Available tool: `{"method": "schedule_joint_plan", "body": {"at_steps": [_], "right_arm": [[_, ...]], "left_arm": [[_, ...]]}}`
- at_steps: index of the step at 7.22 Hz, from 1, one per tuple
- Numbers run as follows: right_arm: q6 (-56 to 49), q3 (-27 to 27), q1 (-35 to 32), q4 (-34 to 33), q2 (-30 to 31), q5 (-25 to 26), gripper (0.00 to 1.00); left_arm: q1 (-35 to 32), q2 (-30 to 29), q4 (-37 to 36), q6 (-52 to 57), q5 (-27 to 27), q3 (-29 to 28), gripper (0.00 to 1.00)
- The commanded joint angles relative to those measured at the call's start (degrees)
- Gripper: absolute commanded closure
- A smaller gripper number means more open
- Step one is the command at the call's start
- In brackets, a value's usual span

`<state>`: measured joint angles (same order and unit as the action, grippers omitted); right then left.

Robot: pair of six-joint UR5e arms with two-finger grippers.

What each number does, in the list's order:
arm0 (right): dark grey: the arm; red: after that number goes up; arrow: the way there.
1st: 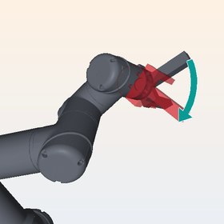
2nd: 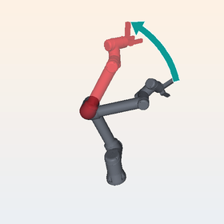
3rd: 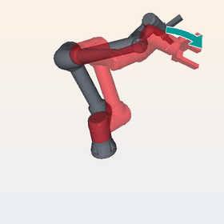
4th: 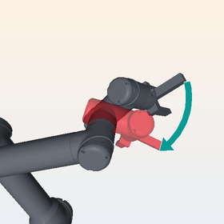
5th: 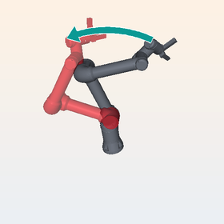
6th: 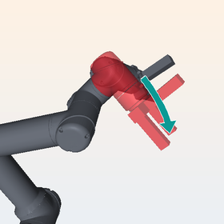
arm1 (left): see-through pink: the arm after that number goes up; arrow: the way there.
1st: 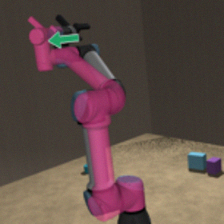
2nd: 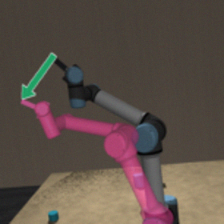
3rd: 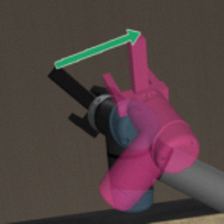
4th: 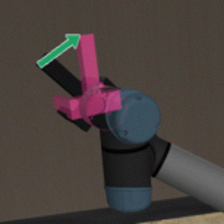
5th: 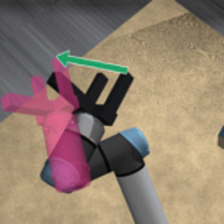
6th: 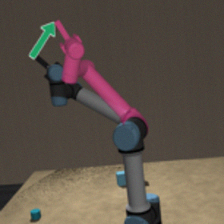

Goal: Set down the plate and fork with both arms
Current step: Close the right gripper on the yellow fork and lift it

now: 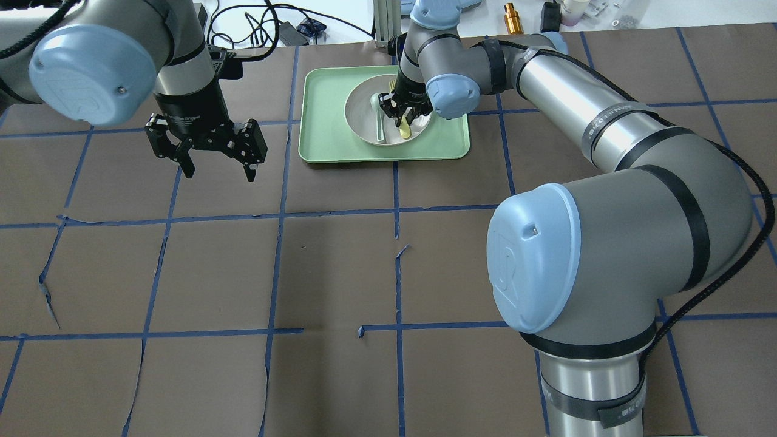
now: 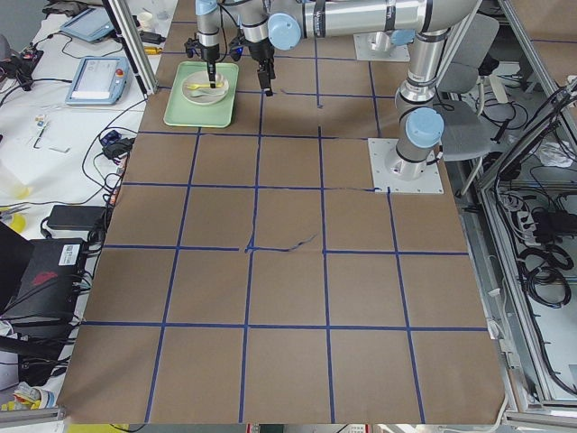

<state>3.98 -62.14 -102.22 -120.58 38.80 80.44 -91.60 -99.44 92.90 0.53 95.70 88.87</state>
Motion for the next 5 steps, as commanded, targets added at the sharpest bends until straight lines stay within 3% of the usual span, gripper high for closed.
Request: {"method": "schedule_joint_plan", "body": {"at_steps": [1, 5], "right_arm": [[0.59, 0.00, 0.00, 0.43, 0.66, 0.07, 1.00], [2.62, -0.35, 0.09, 2.61, 4.86, 0.33, 1.00]], "left_arm": [[0.02, 0.12, 0.09, 0.00, 0.01, -0.10, 0.00], [0.37, 0.21, 0.09, 0.09, 0.10, -0.54, 0.00]]}}
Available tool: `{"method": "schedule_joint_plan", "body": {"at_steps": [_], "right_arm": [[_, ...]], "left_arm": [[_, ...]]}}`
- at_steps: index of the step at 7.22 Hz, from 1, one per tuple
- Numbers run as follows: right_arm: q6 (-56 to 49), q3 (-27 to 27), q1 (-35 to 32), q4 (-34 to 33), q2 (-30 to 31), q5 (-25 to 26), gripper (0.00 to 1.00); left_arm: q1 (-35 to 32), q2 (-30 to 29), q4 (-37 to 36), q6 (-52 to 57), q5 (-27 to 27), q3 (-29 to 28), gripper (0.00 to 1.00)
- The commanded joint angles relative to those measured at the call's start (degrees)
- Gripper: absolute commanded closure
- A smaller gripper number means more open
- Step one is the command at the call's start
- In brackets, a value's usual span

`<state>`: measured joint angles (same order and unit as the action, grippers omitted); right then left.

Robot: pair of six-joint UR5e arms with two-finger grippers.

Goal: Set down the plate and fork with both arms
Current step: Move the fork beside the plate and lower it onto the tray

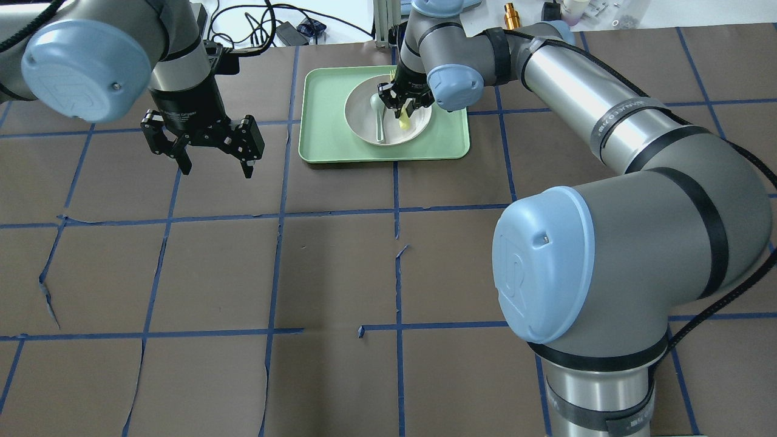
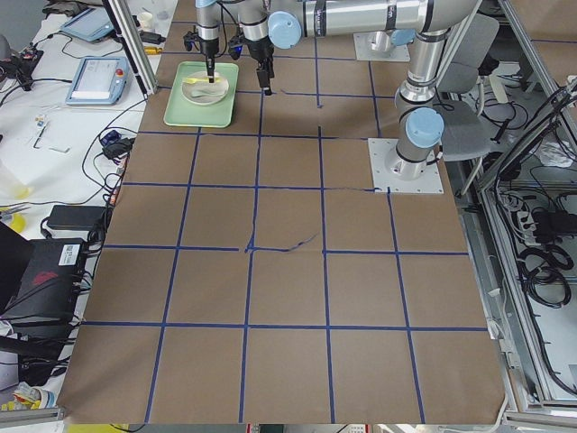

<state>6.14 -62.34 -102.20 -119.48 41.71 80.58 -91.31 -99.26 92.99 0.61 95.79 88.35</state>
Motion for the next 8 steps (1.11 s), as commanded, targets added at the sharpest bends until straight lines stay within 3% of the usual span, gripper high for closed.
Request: {"method": "schedule_joint_plan", "body": {"at_steps": [1, 2, 5, 8], "right_arm": [[0.10, -0.59, 0.33, 1.62, 2.49, 1.76, 1.00], [-0.34, -0.59, 1.29, 1.79, 2.58, 6.30, 1.00], [-4.20, -1.12, 6.48, 1.88, 2.41, 4.42, 1.00], [-4.04, -3.14, 6.49, 1.27, 1.44, 3.54, 1.00]], "left_arm": [[0.00, 0.12, 0.00, -0.08, 0.01, 0.07, 0.00], [-0.09, 0.21, 0.00, -0.08, 0.01, 0.16, 0.00], [-0.53, 0.12, 0.09, -0.70, -0.25, 0.42, 0.00], [-0.53, -0.14, 0.09, -0.79, -0.34, 0.68, 0.00]]}}
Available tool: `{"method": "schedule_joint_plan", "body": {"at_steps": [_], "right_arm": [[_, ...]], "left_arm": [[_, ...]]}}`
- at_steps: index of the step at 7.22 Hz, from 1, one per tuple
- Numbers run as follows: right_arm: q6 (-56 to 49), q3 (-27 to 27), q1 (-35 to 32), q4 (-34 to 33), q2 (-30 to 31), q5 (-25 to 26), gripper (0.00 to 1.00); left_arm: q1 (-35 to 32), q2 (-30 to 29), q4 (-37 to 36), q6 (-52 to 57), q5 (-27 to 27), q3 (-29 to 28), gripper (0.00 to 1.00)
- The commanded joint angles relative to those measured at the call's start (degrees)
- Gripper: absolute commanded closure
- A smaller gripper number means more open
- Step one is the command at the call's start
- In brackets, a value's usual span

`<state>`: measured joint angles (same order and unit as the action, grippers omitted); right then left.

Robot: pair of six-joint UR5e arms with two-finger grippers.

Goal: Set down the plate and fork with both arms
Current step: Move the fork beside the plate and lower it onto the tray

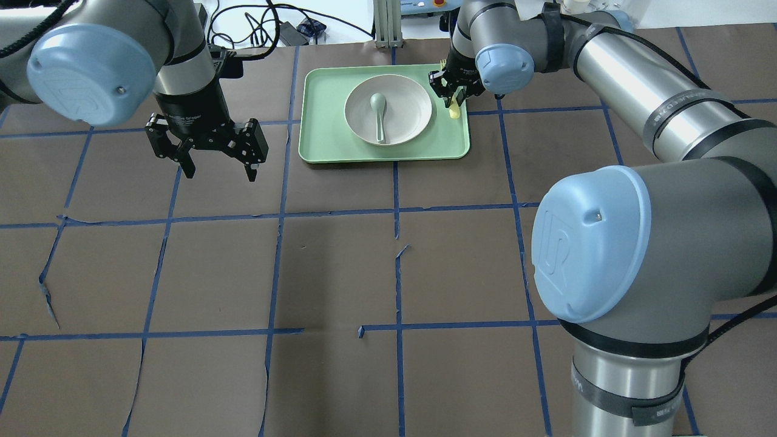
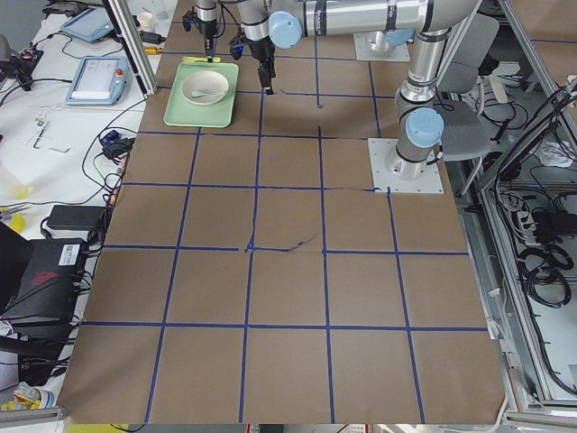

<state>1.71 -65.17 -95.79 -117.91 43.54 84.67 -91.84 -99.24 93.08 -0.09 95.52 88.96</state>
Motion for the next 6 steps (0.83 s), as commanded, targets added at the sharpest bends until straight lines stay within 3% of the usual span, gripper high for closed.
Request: {"method": "schedule_joint_plan", "body": {"at_steps": [1, 3, 4, 5, 6], "right_arm": [[1.01, -0.13, 0.07, -0.56, -1.43, -1.60, 1.00], [2.68, -0.22, 0.07, -1.18, -2.32, -1.79, 1.00], [2.68, -0.39, 0.16, -1.18, -2.23, -1.35, 0.21], [2.77, -0.66, 0.07, -1.18, -1.97, -1.43, 0.00], [2.68, -1.18, 0.07, -1.09, -1.10, -0.83, 0.00]], "left_arm": [[-0.09, -0.33, 0.00, -0.17, 0.02, 0.16, 0.00], [-0.01, -0.69, 0.00, -0.35, -0.15, 0.16, 0.00], [-0.01, -0.86, 0.00, -0.35, -0.07, 0.16, 0.00], [-0.09, -1.04, 0.00, -0.43, -0.07, 0.34, 0.00], [-0.01, -0.95, 0.00, -0.43, 0.02, 0.25, 0.00]]}}
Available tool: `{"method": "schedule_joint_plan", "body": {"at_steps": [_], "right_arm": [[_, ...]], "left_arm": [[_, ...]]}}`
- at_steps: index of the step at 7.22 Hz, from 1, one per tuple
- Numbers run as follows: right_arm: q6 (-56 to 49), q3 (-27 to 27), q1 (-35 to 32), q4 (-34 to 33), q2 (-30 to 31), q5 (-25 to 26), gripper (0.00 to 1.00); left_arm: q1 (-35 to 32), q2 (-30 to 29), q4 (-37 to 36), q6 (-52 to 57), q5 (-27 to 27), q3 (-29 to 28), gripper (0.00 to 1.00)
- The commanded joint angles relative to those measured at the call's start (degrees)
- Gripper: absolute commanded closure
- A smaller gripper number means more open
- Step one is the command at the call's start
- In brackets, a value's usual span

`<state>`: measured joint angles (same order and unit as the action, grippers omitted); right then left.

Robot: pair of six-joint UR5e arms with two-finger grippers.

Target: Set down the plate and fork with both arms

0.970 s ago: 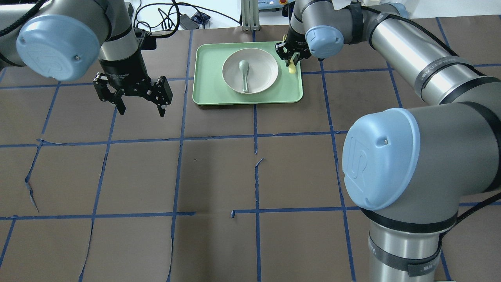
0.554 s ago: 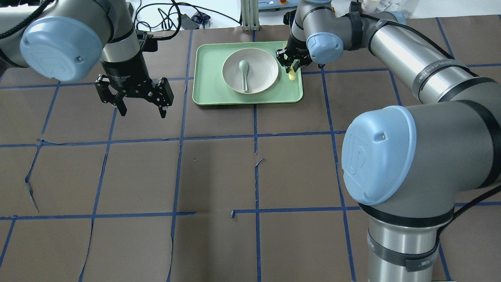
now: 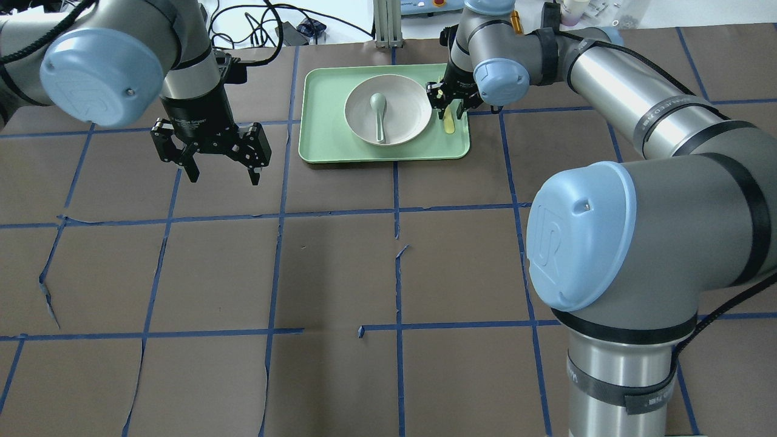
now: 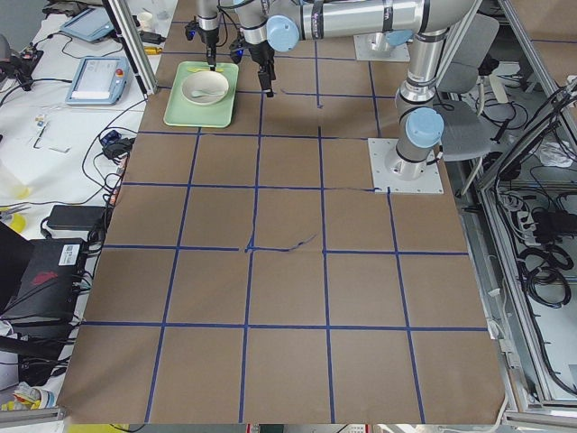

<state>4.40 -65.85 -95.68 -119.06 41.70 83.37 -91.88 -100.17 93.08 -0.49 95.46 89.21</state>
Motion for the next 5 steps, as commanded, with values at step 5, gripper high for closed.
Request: {"method": "schedule_joint_plan", "body": {"at_steps": [5], "right_arm": [[-4.14, -9.98, 1.01, 20.85, 23.38, 4.52, 0.00]], "left_arm": [[-0.05, 0.07, -1.49, 0.05, -0.01, -0.88, 0.00]]}}
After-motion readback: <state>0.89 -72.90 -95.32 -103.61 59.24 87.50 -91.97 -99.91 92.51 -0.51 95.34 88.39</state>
